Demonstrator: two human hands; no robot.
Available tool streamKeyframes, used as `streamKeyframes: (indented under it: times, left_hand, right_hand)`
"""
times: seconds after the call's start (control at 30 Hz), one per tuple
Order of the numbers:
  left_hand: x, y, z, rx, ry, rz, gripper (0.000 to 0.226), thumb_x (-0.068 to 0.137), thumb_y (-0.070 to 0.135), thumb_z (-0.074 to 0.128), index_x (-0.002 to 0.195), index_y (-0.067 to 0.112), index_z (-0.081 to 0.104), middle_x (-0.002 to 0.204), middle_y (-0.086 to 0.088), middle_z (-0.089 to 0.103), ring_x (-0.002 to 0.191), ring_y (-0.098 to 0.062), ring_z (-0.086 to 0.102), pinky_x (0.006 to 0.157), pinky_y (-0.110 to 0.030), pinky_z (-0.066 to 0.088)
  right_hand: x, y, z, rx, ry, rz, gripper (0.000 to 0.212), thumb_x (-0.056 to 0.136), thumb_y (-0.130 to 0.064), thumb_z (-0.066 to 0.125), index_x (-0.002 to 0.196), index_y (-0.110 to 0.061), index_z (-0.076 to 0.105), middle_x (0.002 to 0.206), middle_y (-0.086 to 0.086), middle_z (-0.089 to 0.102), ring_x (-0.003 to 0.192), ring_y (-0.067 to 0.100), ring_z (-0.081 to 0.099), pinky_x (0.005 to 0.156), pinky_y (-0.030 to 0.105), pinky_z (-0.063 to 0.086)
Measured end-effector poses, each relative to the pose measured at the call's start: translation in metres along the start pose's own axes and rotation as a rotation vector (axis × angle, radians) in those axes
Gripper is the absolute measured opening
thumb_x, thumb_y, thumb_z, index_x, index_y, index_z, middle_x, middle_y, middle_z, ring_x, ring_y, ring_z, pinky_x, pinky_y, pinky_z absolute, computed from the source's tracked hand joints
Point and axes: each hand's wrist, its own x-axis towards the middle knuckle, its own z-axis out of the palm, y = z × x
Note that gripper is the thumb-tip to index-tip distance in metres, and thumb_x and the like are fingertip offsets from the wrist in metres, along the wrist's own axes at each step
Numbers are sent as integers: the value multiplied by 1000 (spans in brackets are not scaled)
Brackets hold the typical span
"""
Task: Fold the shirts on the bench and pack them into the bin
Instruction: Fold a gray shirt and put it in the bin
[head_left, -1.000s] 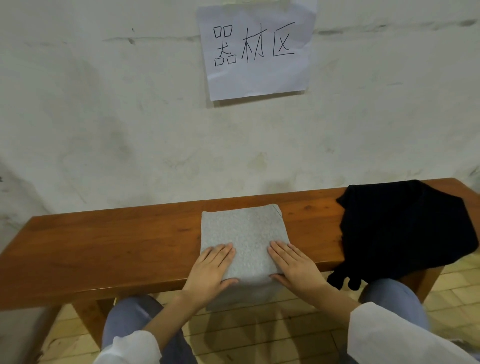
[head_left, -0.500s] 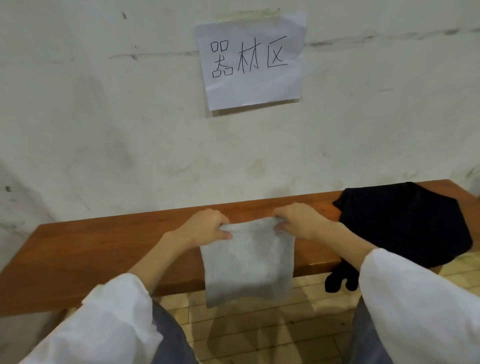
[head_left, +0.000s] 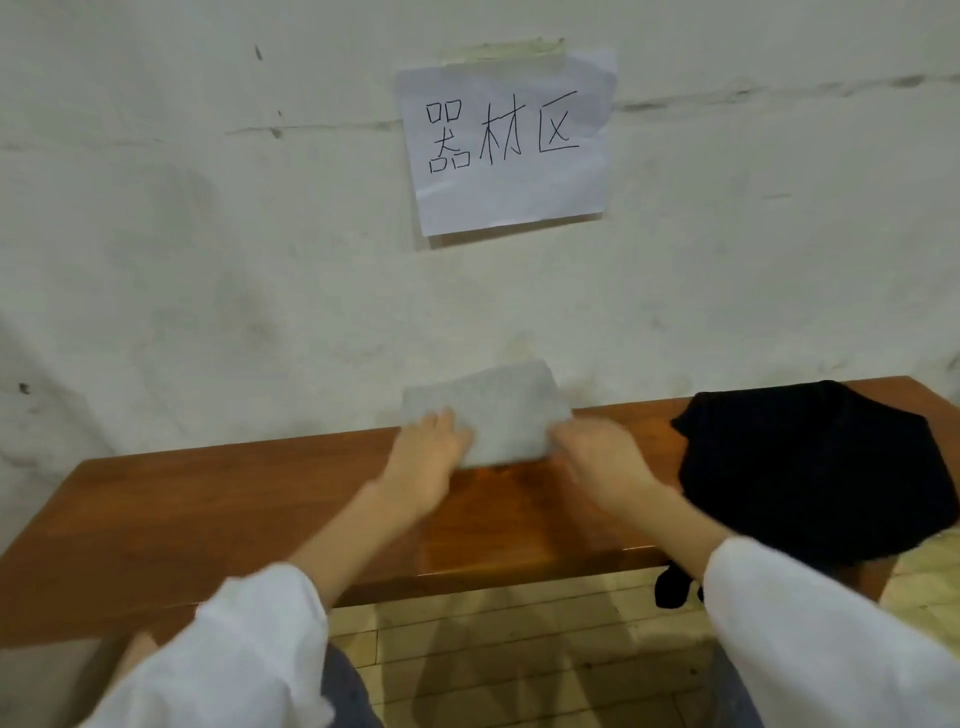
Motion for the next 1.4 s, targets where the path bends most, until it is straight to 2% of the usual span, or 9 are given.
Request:
streamKeyframes:
  times: [0.1,0.2,0.37,0.57,0.7,0.83,1.1,1.3,1.4]
  left_hand:
    - [-35,31,59,-70,-225,-3,75,85,-2,56,148,18,21,149,-13,26,134,-29,32,106,-38,34]
    - [-53,35,81,-179,-246,-3,79,88,8,58,150,22,11,152,-7,22,138,-25,27,110,-34,33]
    - [-41,15,67,-634,-370,-37,56,90,38,56,142,25,36,133,6,46,114,-10,50,93,-23,45]
    - [20,-30,88,-701,-66,-621,39,94,35,50,123,9,49,119,-9,50,99,-26,56,78,-35,48]
    - [30,-30,106,-812,15,-771,28,91,31,57,110,11,52,106,-4,59,95,-24,59,72,-32,46]
    - [26,-16,107,-828,268,-783,17,89,19,60,77,18,48,69,5,54,62,-11,53,53,-27,38]
    - [42,-46,99,-845,463,-804,21,90,24,58,77,15,45,66,3,50,62,-18,51,60,-34,38]
    - [35,-36,117,-620,270,-741,29,92,23,56,117,10,57,116,-13,57,108,-31,53,90,-43,42]
    - [25,-1,107,-593,209,-471,47,97,41,33,134,18,48,148,-7,37,140,-30,29,113,-41,20]
  right_hand:
    - [-48,-8,52,60,-172,-34,41,87,-8,57,126,-22,58,128,0,60,116,20,57,98,31,46]
    - [-78,-3,74,115,-36,-45,59,56,-14,86,112,-22,70,113,-6,69,106,12,66,85,30,54]
    - [-61,7,61,314,96,50,34,92,-16,40,114,-18,67,103,-4,69,90,15,66,81,26,49]
    - [22,23,74,692,-43,578,45,95,-36,52,135,-14,46,131,3,52,110,18,55,83,27,45]
    - [48,18,87,840,-14,777,32,89,-44,59,112,-21,60,106,-5,64,101,17,60,89,36,48]
    - [42,7,102,788,190,770,6,87,-38,62,85,-33,60,85,-17,62,85,10,60,89,46,48]
    - [79,-2,81,567,403,566,17,92,-34,58,91,-19,66,87,-4,63,86,17,55,82,39,42]
    - [76,-15,87,379,156,402,31,99,-29,46,121,-12,59,126,7,55,118,27,47,95,40,39]
    - [53,-33,79,342,-26,201,47,103,-33,26,142,-11,40,153,8,29,144,26,18,116,38,15]
